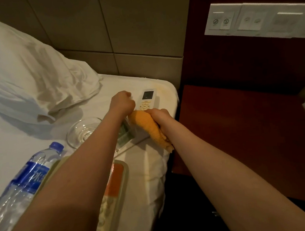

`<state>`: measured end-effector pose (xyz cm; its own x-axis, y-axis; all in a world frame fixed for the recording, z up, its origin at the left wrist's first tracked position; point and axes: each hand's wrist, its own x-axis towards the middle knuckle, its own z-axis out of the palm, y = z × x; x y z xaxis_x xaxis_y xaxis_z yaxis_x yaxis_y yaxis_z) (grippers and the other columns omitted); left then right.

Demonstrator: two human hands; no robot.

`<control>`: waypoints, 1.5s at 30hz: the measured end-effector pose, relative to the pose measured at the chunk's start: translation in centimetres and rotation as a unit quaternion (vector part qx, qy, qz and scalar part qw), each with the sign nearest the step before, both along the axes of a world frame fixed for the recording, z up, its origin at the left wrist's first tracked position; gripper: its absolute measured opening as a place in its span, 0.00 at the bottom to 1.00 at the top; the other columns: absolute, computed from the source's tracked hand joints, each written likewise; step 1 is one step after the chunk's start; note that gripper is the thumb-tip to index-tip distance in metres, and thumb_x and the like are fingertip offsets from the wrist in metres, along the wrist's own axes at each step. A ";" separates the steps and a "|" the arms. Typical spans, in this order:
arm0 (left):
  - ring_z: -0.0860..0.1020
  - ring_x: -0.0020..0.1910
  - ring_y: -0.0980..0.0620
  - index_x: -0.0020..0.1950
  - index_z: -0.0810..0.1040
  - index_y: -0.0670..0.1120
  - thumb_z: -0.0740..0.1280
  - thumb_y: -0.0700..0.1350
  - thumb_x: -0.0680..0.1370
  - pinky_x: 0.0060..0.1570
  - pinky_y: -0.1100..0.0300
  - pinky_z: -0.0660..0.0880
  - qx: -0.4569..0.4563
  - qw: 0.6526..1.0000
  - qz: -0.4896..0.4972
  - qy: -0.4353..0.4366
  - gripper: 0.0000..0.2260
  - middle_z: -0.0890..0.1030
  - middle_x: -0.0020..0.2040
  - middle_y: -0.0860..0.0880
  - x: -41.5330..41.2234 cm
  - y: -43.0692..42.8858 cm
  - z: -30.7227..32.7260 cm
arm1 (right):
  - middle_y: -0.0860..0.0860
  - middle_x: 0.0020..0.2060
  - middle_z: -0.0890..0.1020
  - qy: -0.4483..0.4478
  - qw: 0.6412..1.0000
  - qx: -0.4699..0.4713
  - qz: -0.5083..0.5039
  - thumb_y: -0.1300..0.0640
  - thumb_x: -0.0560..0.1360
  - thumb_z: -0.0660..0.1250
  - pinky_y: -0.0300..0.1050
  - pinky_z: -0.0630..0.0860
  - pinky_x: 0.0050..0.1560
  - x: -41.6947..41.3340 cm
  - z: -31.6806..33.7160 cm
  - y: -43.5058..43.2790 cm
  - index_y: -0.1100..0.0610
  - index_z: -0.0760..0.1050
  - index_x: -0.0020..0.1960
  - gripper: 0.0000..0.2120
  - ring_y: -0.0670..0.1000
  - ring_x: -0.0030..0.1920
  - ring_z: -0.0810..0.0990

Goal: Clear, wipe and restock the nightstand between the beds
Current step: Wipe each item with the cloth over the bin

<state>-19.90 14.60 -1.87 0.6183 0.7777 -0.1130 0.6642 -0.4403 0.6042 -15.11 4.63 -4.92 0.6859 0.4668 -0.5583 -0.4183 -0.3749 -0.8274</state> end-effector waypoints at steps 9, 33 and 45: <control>0.66 0.67 0.40 0.71 0.60 0.41 0.70 0.41 0.72 0.61 0.49 0.69 0.117 0.977 0.028 0.176 0.31 0.65 0.67 0.39 1.3 2.3 -2.4 | 0.57 0.61 0.77 -0.176 0.969 -0.121 0.124 0.42 0.76 0.60 0.46 0.71 0.50 1.8 -2.1 1.4 0.58 0.70 0.66 0.25 0.59 0.58 0.76; 0.77 0.57 0.45 0.63 0.68 0.42 0.75 0.52 0.67 0.49 0.57 0.75 -0.073 0.996 0.014 -0.042 0.30 0.77 0.57 0.44 -0.4 -8.3 3.9 | 0.60 0.67 0.73 0.082 0.997 0.002 0.005 0.39 0.75 0.62 0.52 0.70 0.65 0.7 0.3 -9.7 0.58 0.68 0.70 0.31 0.59 0.65 0.73; 0.81 0.50 0.45 0.60 0.70 0.41 0.79 0.52 0.63 0.52 0.49 0.79 -0.372 0.927 -0.042 -0.039 0.33 0.80 0.53 0.43 -4.9 -23.0 -2.7 | 0.60 0.58 0.78 0.092 0.963 -0.057 -0.246 0.47 0.71 0.70 0.52 0.76 0.50 -1.7 -4.1 -26.6 0.61 0.68 0.68 0.31 0.60 0.54 0.78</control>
